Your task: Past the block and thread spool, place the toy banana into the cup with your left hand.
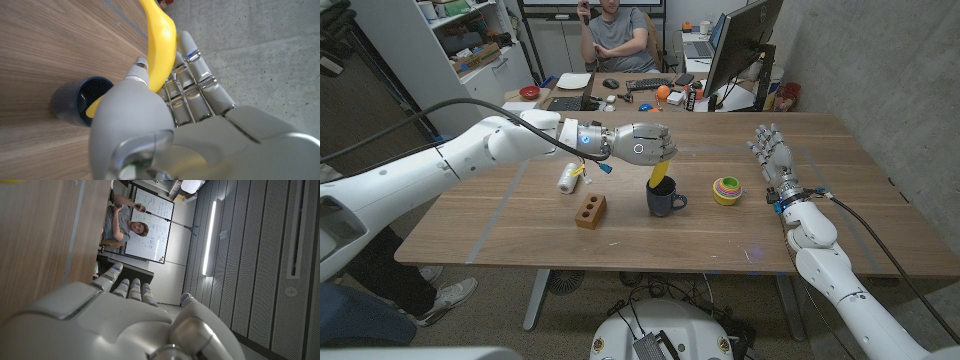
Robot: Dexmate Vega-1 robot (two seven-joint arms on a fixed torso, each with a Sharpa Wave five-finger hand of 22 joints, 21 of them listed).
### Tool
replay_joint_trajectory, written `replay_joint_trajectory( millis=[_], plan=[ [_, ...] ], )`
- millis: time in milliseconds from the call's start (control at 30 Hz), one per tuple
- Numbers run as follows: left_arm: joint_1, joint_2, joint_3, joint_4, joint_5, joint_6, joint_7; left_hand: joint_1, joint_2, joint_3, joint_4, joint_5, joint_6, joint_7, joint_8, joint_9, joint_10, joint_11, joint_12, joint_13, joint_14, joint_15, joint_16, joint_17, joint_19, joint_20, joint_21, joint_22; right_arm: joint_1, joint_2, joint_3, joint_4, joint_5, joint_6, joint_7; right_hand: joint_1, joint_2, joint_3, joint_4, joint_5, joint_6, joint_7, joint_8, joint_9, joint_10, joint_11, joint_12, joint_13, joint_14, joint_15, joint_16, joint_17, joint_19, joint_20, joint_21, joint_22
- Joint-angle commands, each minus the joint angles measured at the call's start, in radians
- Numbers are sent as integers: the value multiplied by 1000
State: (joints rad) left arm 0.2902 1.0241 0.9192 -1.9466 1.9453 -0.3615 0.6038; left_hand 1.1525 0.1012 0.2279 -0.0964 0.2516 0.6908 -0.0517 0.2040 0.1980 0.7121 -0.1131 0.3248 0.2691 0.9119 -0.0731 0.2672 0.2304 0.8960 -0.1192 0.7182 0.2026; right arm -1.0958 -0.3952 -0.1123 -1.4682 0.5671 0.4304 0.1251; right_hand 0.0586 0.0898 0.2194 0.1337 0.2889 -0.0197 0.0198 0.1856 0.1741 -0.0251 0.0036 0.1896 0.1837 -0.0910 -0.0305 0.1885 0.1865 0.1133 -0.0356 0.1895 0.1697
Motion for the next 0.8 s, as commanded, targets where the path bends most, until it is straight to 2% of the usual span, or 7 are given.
replay_joint_trajectory(
  millis=[33,400,567,633,667,733,800],
  plan=[
    [-33,-16,51,38,32,-17,10,36,33,110,-48,-3,10,-14,10,1,75,-74,-1,6,58,-164,4,6,-6,-58,9,5,7,6,4,16,2,2,2,13,7,-4,3,4,5,2,2,4,5,-1,2,2,2,-1,3,0,2,-16,3,2],
    [-58,-17,83,48,42,-28,20,49,36,113,-55,-11,12,-19,8,2,78,-77,-3,10,60,-165,4,7,-12,-61,18,7,13,14,5,25,5,3,7,13,7,-5,3,4,5,2,2,4,5,-1,2,2,2,-1,3,0,1,-17,3,2],
    [-44,-9,94,47,83,18,27,56,34,112,-59,-18,7,-24,6,2,72,-82,-8,12,58,-165,2,7,-30,-61,20,8,13,0,2,20,-12,-5,7,13,8,-5,3,4,5,2,1,4,5,-1,2,2,2,-1,3,0,1,-17,3,2],
    [-40,-4,103,50,115,44,56,57,33,109,-58,-26,-5,-39,0,2,59,-84,-16,15,49,-165,-3,6,-51,-54,24,10,8,7,3,15,-7,-8,-3,13,8,-5,3,4,4,3,1,4,5,-1,2,2,2,-1,3,0,1,-16,3,2],
    [-45,-7,98,50,76,9,40,57,29,106,-57,-30,-19,-49,-6,2,53,-86,-21,17,43,-165,-7,6,-58,-52,26,10,9,5,2,16,1,-9,12,13,8,-5,3,4,4,3,1,4,5,0,2,2,2,-1,3,0,1,-17,3,2],
    [-41,-8,99,58,99,39,43,54,27,103,-55,-32,-25,-54,-8,2,49,-87,-24,18,33,-163,-12,4,-63,-52,29,11,4,7,3,12,-3,-6,3,13,8,-6,3,4,5,3,2,4,5,-1,2,2,2,-1,3,0,1,-17,3,2],
    [-39,-8,97,52,78,21,21,52,27,102,-53,-34,-27,-55,-8,2,46,-87,-26,19,31,-163,-13,4,-68,-52,30,11,5,5,4,15,-2,-8,5,13,8,-6,3,5,5,3,1,4,5,-1,2,2,2,-1,3,0,1,-16,3,2]
  ],
)
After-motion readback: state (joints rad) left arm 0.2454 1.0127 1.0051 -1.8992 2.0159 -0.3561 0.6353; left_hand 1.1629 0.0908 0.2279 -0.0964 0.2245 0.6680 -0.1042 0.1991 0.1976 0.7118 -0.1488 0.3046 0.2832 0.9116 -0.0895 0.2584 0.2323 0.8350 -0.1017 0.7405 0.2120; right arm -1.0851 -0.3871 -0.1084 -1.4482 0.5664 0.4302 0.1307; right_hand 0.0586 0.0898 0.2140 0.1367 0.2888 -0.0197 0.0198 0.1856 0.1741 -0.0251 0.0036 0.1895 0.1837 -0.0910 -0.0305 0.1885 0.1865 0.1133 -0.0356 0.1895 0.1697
